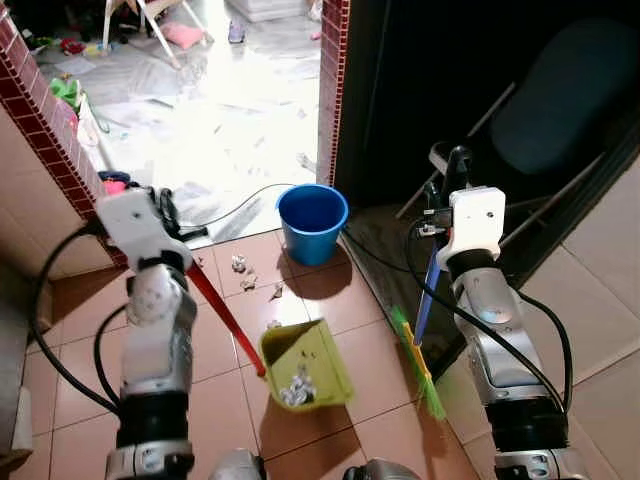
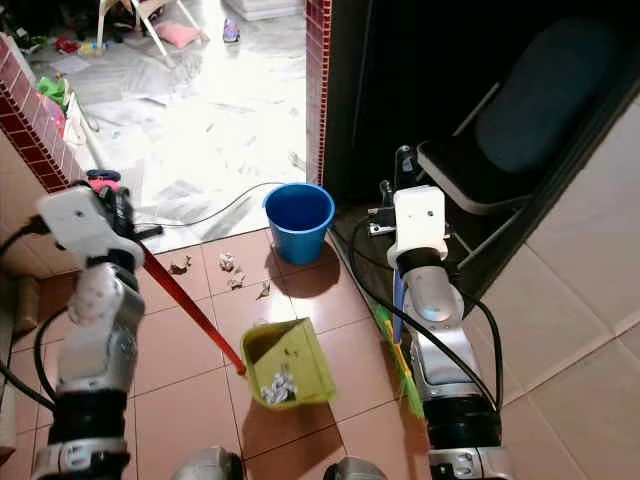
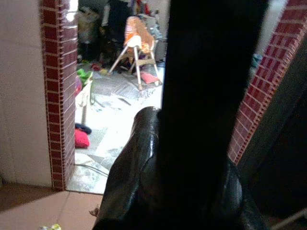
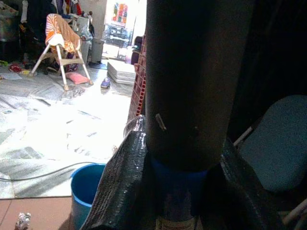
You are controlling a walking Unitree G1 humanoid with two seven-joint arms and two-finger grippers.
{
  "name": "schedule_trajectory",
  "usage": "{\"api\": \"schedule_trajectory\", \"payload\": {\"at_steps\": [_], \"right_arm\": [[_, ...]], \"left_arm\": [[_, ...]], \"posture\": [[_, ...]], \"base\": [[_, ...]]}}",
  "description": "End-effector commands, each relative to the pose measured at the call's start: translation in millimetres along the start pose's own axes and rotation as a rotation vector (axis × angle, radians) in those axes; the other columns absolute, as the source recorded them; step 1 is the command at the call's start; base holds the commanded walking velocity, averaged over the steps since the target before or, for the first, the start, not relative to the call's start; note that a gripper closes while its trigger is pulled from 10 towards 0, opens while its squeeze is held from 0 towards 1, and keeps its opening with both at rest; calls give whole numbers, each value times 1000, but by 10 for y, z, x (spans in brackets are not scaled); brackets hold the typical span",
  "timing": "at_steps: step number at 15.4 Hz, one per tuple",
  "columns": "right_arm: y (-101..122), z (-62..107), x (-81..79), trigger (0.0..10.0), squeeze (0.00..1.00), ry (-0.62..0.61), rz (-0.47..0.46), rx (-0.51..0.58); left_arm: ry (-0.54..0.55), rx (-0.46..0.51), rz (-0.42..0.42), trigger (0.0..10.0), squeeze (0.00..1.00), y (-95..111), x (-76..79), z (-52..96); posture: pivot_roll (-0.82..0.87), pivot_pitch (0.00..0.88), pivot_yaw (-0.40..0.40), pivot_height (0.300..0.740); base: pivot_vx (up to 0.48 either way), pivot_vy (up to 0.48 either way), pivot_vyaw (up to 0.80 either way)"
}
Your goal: Sweep floor
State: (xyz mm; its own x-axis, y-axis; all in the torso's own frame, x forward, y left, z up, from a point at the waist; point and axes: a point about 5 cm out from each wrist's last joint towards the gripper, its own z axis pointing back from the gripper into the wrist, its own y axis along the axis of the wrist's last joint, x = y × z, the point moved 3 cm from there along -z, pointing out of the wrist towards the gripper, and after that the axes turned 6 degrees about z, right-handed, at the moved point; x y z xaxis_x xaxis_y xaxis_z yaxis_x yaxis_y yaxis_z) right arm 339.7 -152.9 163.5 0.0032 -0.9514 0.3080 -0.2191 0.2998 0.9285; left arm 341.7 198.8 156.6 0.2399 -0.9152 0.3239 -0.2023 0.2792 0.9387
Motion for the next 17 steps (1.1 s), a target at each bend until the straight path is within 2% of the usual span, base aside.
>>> {"api": "schedule_trajectory", "payload": {"at_steps": [1,3,6,8,11,12,15,16,17], "right_arm": [[184,-59,17,10000,0,-4,2,76],[148,-8,12,10000,0,2,-2,66],[129,12,35,10000,0,6,0,60],[132,2,49,10000,0,8,6,61],[97,4,75,10000,0,7,15,53],[82,8,79,10000,0,7,17,50],[61,24,53,10000,0,16,25,46],[58,27,55,10000,0,15,26,45],[48,38,59,10000,0,15,27,42]], "left_arm": [[-14,49,93,10000,0,172,62,-84],[7,55,183,10000,0,230,32,-168],[85,72,252,10000,0,298,-95,-259],[93,88,245,10000,0,347,-122,-282],[65,163,161,10000,0,528,-121,-316],[65,180,176,10000,0,588,-128,-358],[70,293,165,10000,0,976,-150,-527],[66,311,159,10000,0,1036,-144,-543],[46,361,147,10000,0,1204,-115,-585]], "posture": [[-26,52,-3,740],[-37,58,1,740],[-44,63,1,740],[-46,65,1,740],[-43,68,-1,740],[-35,70,-3,740],[-38,71,1,740],[-39,72,2,740],[-40,72,5,740]], "base": [[0,0,0],[0,0,0],[0,0,0],[0,0,0],[0,0,0],[0,0,0],[0,0,0],[0,0,0],[0,0,0]]}}
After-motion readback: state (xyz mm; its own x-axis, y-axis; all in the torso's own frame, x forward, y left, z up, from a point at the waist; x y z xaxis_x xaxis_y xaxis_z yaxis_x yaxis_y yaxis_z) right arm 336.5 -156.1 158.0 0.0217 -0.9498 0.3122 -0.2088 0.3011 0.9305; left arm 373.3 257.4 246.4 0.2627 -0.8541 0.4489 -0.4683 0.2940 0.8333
